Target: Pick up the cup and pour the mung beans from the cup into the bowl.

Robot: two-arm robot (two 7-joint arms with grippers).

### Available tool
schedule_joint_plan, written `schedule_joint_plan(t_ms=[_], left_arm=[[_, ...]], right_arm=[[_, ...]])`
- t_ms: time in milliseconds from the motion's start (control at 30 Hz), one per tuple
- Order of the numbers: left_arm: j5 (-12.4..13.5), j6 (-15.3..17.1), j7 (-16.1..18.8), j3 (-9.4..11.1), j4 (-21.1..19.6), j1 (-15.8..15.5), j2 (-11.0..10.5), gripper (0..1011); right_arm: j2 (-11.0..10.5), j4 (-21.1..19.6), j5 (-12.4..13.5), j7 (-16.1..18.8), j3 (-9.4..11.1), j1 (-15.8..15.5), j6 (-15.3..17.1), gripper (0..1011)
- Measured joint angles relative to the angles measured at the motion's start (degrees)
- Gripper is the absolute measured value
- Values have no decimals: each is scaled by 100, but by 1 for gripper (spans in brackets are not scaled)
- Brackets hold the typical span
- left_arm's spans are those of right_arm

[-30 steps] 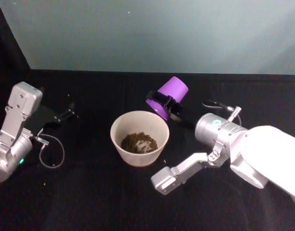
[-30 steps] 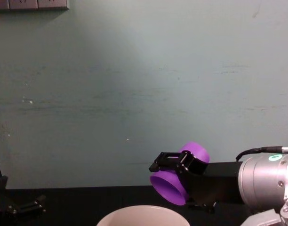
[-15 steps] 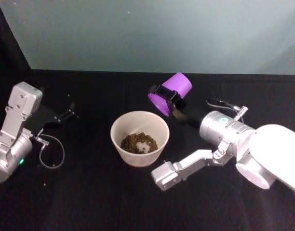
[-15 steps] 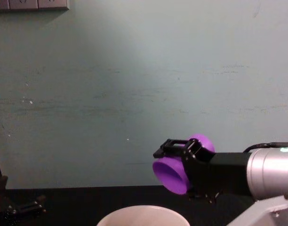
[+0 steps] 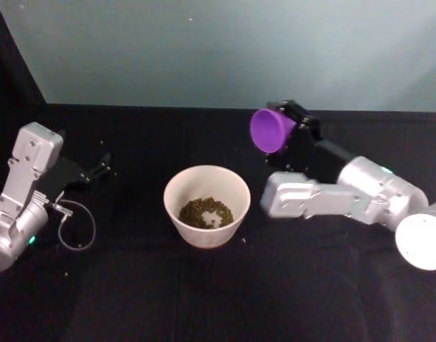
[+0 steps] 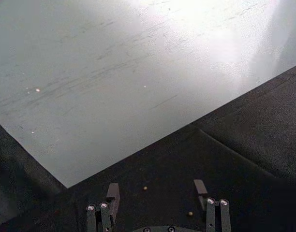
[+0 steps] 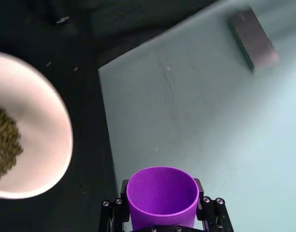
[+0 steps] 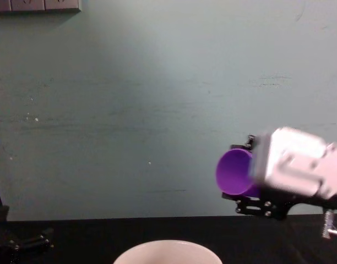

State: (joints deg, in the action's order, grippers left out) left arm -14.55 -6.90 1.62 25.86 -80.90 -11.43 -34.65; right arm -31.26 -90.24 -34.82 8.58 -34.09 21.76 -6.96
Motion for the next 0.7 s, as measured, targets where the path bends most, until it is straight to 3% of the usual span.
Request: schedule_joint_plan(t_ms=[33,67,100,167,200,233,333,500,633,700], left_arm=[[0,0,0,0,0,0,0,1000],[0,0,0,0,0,0,0,1000],[0,0,0,0,0,0,0,1000],[0,0,0,0,0,0,0,1000],[0,0,0,0,0,0,0,1000],[0,0,0,0,0,0,0,1000],[0,0,0,0,0,0,0,1000],[0,0,0,0,0,0,0,1000],[0,0,0,0,0,0,0,1000],[0,0,0,0,0,0,0,1000]], right_arm=[[19,35,185,17,70,-41,-45,746],[87,140,643,45,273,-162,-168,746],[87,140,643,45,273,-162,-168,746],[275,408,1494,54,626,-373,-450,746],[275,408,1494,54,626,-373,-450,746],[374,520,1853,85,775,-458,-513,746],[583,716,2587,265,1040,-614,-568,746],[862,905,3419,534,1332,-819,-546,746],[1110,1001,4145,839,1574,-1028,-304,746],[1217,1051,4355,908,1660,-1114,-244,746]])
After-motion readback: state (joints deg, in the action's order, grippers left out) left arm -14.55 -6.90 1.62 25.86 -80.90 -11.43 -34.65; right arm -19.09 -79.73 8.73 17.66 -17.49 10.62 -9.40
